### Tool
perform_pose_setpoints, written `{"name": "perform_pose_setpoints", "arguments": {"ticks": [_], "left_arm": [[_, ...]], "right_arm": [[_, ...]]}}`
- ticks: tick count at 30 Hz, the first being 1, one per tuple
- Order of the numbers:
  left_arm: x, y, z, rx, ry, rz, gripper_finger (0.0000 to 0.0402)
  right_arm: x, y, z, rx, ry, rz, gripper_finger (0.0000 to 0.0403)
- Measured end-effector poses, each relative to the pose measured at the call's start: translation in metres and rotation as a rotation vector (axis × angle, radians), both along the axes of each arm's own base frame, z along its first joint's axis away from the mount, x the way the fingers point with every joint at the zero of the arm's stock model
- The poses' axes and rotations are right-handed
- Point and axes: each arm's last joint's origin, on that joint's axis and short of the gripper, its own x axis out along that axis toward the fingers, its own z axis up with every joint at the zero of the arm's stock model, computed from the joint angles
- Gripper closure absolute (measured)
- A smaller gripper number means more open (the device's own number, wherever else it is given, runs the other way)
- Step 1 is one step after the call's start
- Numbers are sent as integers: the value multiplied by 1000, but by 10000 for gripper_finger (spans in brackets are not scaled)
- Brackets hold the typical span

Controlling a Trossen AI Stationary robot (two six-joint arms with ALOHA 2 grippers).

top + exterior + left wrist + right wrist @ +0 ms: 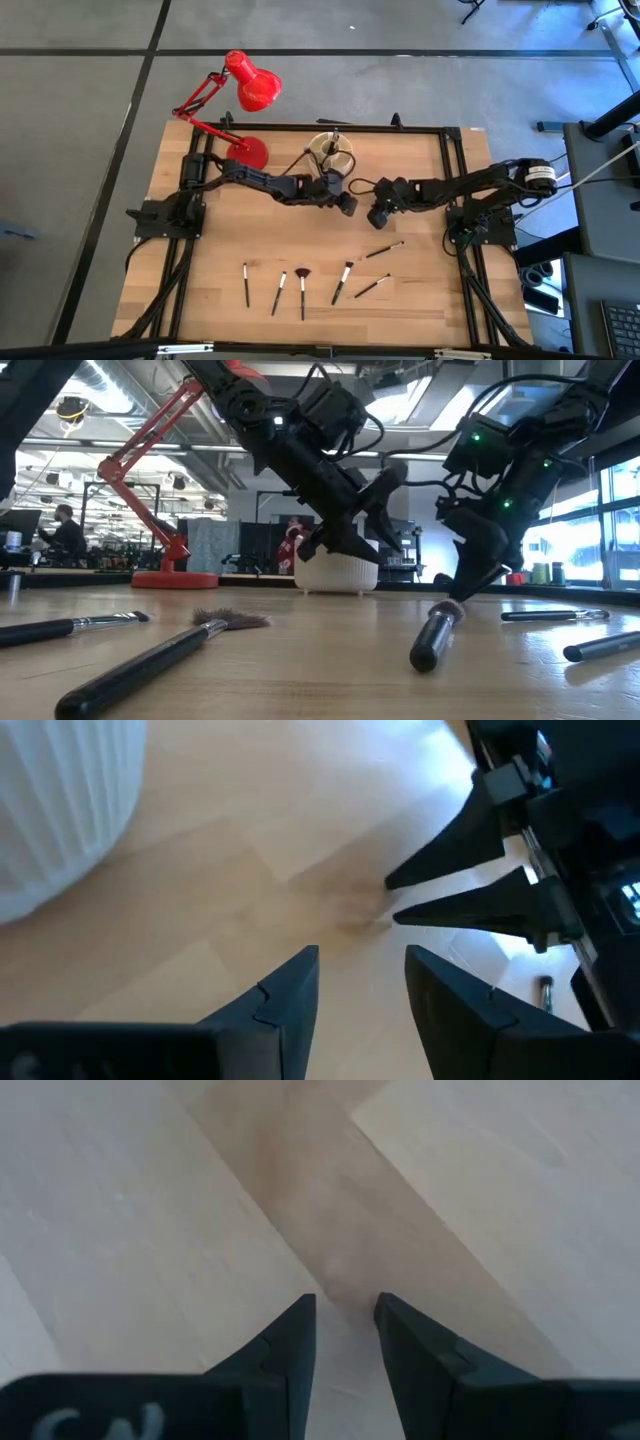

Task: Put items in baskets/containers
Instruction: Put the black powder brush into the white organizer

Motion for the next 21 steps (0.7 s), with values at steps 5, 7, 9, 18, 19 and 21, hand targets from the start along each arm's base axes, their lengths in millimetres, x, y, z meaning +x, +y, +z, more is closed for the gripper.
{"name": "perform_pose_setpoints", "arguments": {"ticks": [5, 7, 9, 18, 19, 21], "left_arm": [[-1, 5, 0, 110, 33, 26, 258], [0, 5, -4, 232, 68, 42, 261], [1, 4, -11, 327, 114, 59, 264], [9, -29, -17, 137, 22, -177, 272], [8, -33, -13, 136, 17, -208, 272], [8, -39, -5, 144, -4, -229, 272]], "right_arm": [[-2, 5, 1, 44, -37, -106, 291], [-2, 12, -1, 30, -41, -100, 291], [-2, 19, -2, 25, -42, -93, 291], [6, 37, 7, 148, -73, -82, 291], [6, 39, 7, 162, -75, -72, 291], [6, 44, 7, 181, -73, -67, 291]]}}
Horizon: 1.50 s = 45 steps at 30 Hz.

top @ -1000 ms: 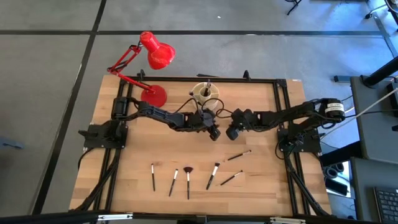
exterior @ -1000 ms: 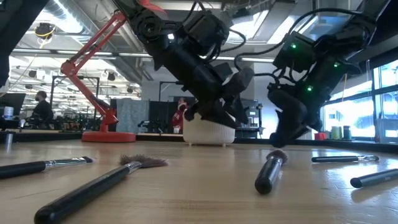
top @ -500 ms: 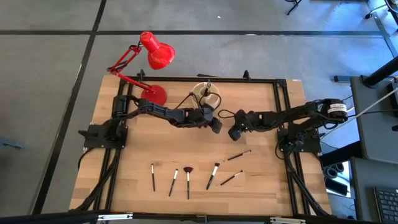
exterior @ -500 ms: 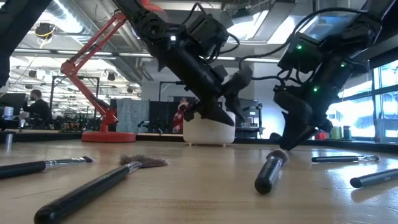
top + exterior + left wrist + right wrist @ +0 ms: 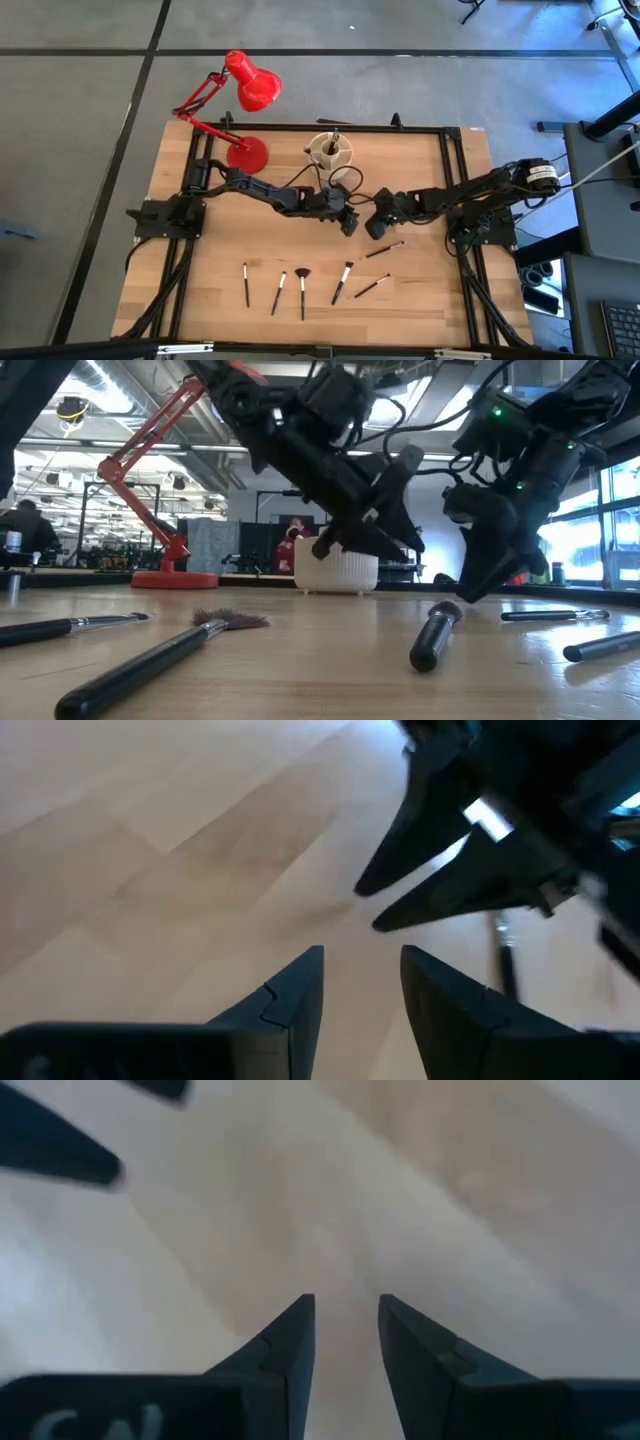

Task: Put items in baskets/containers
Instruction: Put the black powder brush into the white organizer

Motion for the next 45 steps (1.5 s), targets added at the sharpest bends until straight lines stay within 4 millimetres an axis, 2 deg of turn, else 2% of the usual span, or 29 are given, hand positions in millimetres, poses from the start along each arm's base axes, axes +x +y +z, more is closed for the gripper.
{"name": "perform_pose_setpoints", "arguments": {"ticks": [7, 11, 14, 21, 28, 36, 40, 45], "left_arm": [[-2, -33, 4, 16, -8, -19, 272], [-6, -50, 1, 20, 31, 0, 272], [-11, -58, -4, 33, 83, 35, 272], [-16, -61, -8, -14, 124, 102, 272], [-20, -80, -8, -57, 128, 89, 272], [-13, -91, 15, -27, 223, 82, 272], [-12, -99, 28, 16, 256, 97, 272], [-11, -103, 27, 29, 248, 150, 272]], "right_arm": [[-3, 8, -2, 21, 35, 12, 291], [-2, 2, 2, -2, 59, 30, 291], [4, -4, 12, -37, 76, 47, 291], [16, -12, 30, -122, 65, 85, 291], [24, -24, 43, -271, 58, 82, 291], [40, -35, 62, -373, -99, 91, 291], [40, -35, 61, -336, -107, 84, 291], [32, -33, 52, -319, 22, 190, 291]]}}
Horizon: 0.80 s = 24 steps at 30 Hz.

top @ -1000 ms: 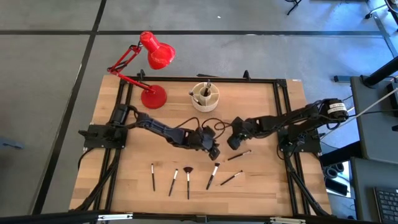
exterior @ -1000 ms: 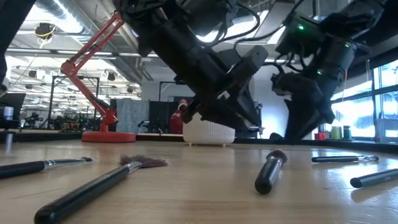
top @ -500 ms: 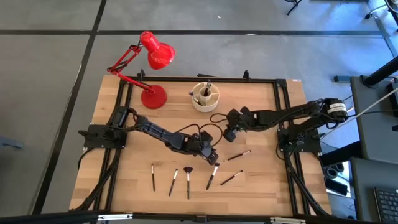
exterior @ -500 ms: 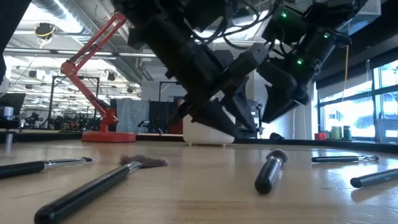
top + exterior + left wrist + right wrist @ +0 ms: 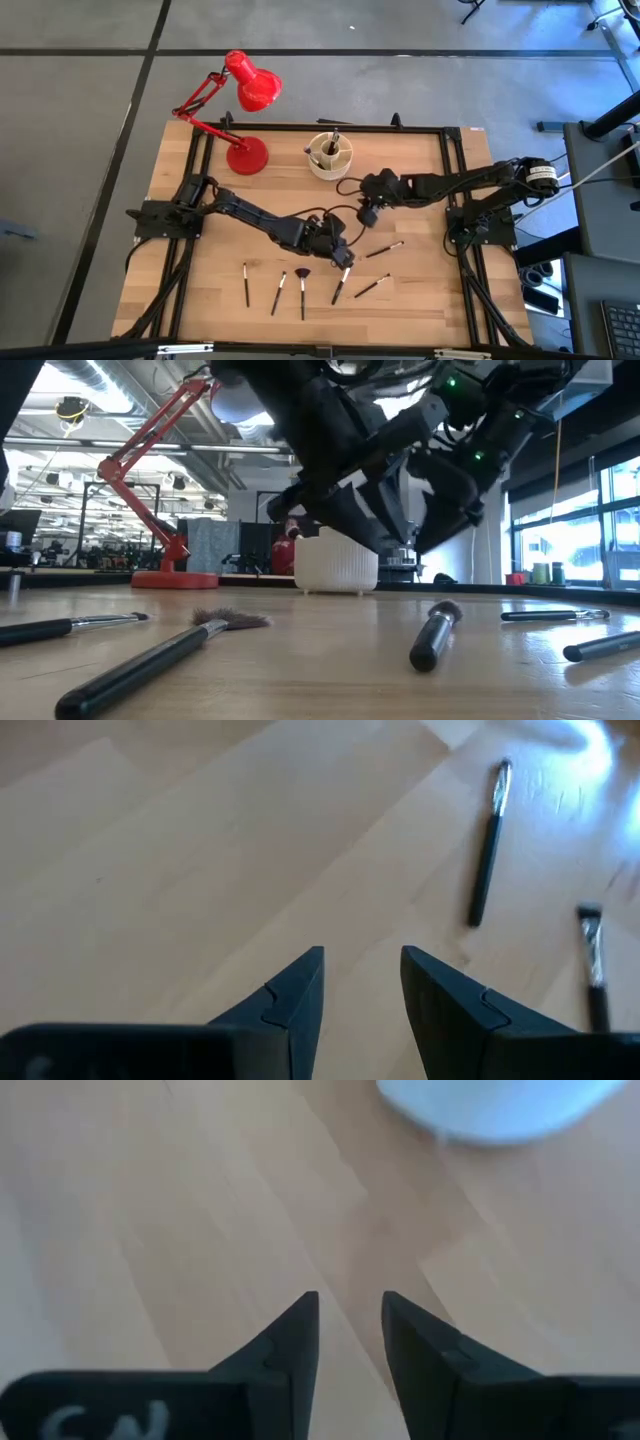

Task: Put items in baskets/containers
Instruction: Put the black powder brush into the white organizer

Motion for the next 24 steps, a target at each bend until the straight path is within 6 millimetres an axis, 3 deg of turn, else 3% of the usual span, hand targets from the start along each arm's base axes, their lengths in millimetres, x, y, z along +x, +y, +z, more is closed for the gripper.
{"name": "perform_pose_setpoints", "arguments": {"ticks": [5, 10, 18, 24], "left_arm": [[7, 7, -11, -56, -24, 56, 272], [10, 8, -20, -107, -9, 51, 272], [15, 2, -35, -157, -18, 41, 272], [18, -13, -36, -224, -79, -2, 272]], "right_arm": [[-9, -6, 3, -70, 135, -121, 291], [-24, -12, 25, -191, 175, -262, 291], [-63, -8, 81, -206, -82, -301, 291], [-68, -8, 92, -233, -150, -272, 291]]}}
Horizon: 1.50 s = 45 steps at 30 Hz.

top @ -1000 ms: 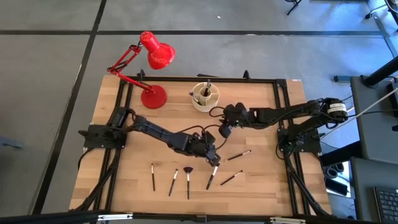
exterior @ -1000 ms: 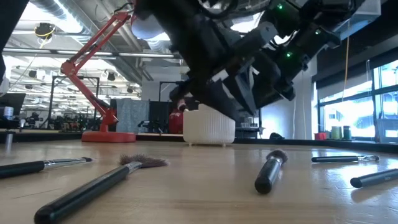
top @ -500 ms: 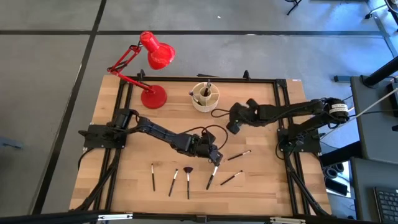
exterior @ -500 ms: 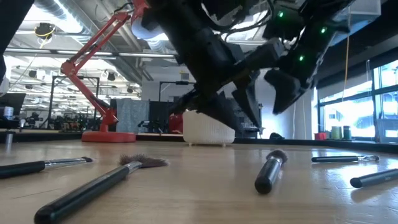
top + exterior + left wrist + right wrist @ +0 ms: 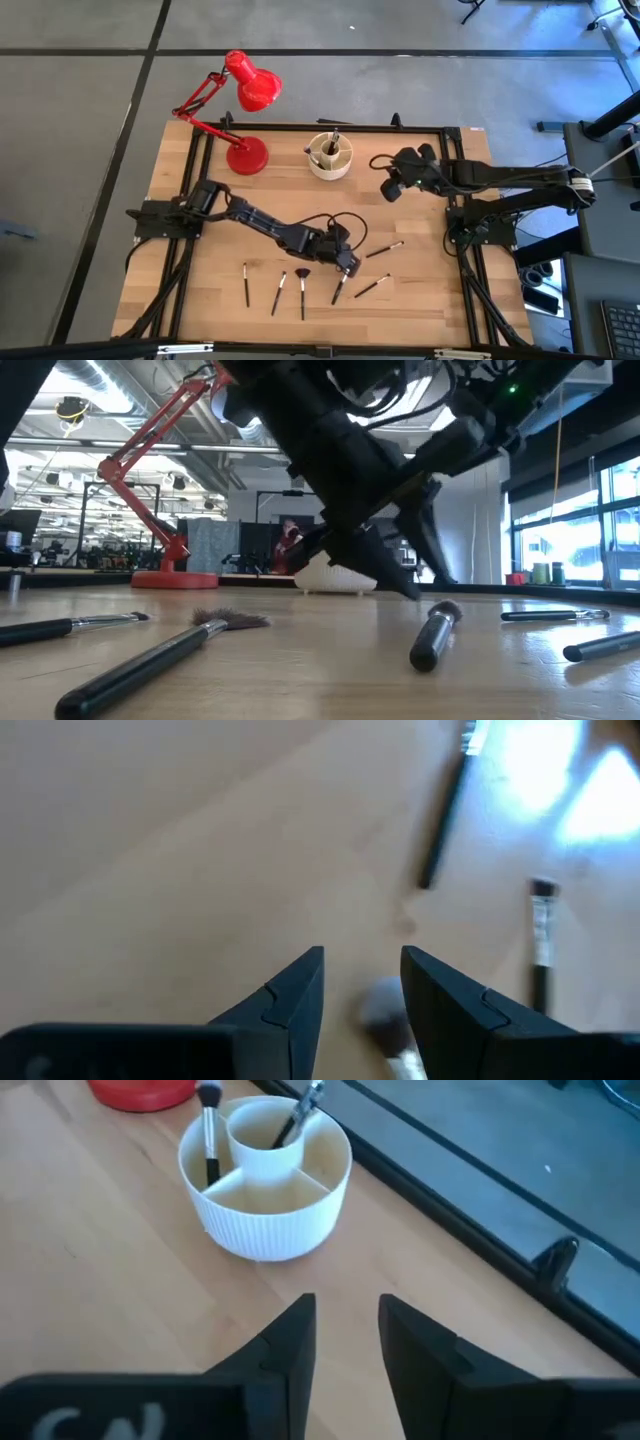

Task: Put items in baskets/containers
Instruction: Put the black powder brush into the white organizer

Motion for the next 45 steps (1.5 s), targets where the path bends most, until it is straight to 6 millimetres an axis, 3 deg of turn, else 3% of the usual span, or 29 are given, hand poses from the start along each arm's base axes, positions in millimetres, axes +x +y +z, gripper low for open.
{"name": "perform_pose_setpoints", "arguments": {"ticks": [7, 10, 19, 30, 36, 45], "left_arm": [[-3, -11, 0, 6, 8, -53, 272], [-3, -11, -9, 12, 37, -58, 272], [1, -13, -18, 11, 29, -133, 278], [-3, -12, -13, 78, 74, -238, 393], [-10, 3, 12, 207, 102, -199, 392], [-28, 45, 80, 636, 102, 62, 394]], "right_arm": [[7, -1, 4, -33, -29, 90, 291], [9, -2, 7, -24, -57, 130, 291], [10, -2, 7, -11, -65, 140, 291], [10, -2, 7, 5, -73, 132, 291], [7, 2, 3, 31, -41, 131, 291], [5, 9, -10, 86, -21, 120, 291]]}}
